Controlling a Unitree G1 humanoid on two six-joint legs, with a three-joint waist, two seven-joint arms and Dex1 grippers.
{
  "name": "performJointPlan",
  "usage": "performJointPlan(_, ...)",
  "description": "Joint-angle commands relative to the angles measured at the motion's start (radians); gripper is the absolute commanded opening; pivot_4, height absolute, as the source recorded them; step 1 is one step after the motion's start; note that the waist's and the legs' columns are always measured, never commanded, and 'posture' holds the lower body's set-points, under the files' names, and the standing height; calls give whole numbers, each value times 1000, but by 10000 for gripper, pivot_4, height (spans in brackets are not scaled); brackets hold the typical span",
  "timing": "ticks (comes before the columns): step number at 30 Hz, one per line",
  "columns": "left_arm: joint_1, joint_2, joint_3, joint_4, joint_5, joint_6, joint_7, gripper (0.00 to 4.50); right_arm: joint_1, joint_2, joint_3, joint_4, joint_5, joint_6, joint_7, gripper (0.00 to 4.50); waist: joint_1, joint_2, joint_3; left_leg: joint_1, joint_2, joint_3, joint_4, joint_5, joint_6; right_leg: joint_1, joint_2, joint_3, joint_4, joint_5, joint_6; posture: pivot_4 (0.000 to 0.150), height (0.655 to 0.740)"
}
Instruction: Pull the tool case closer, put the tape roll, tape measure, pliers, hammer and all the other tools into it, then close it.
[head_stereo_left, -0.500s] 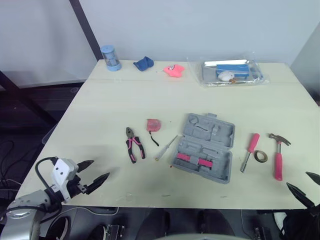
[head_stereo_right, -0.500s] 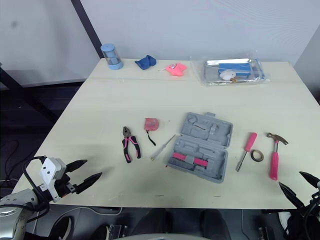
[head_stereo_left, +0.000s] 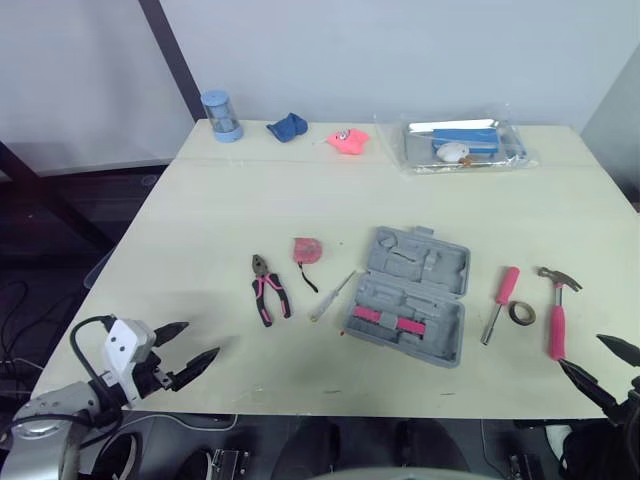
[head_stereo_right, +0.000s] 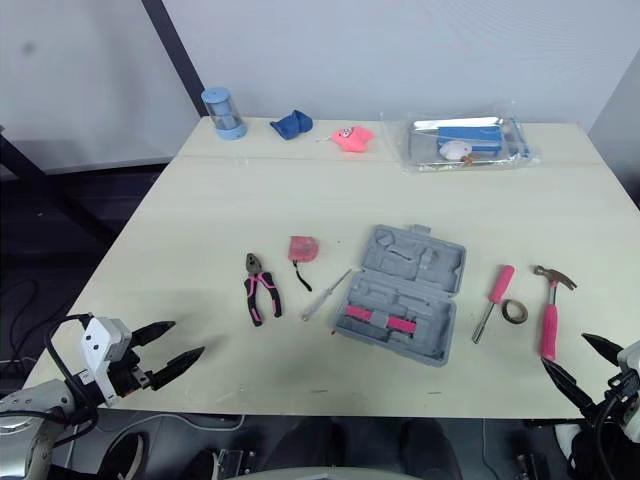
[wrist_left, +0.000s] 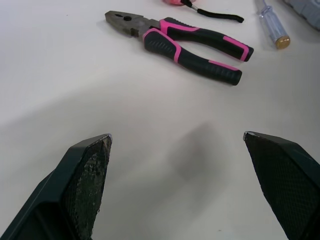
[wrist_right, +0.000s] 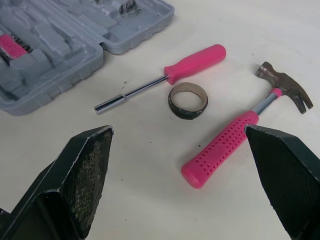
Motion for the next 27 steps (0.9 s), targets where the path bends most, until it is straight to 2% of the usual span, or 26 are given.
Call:
performJointPlan(1,-11,13,27,7,-19,-1,-10,45000,4,3,-34,-42,5,14,-14,44213,0,0,0,0,0,0,0,0,0,0,0,0,0,0,0,1500,7400)
performJointPlan(13,-77,20,12,34,-28,8,-50,45000,-16,36,-29,25,-21,-43,12,44213,0,0,0,0,0,0,0,0,0,0,1,0,0,0,0,1500,7400)
performJointPlan(24,-285,55,-89,50,-22,72,-141,45000,-102,45,45,-110,-4,77,-70,44213,0,0,0,1,-1,0,0,0,0,0,3,-2,1,2,3,1500,7400)
performJointPlan(27,-393,50,-155,68,0,96,-155,36821,-160,27,84,-132,-8,144,-103,45000,2,0,0,0,-1,0,0,0,0,0,7,-4,1,2,3,1500,7400)
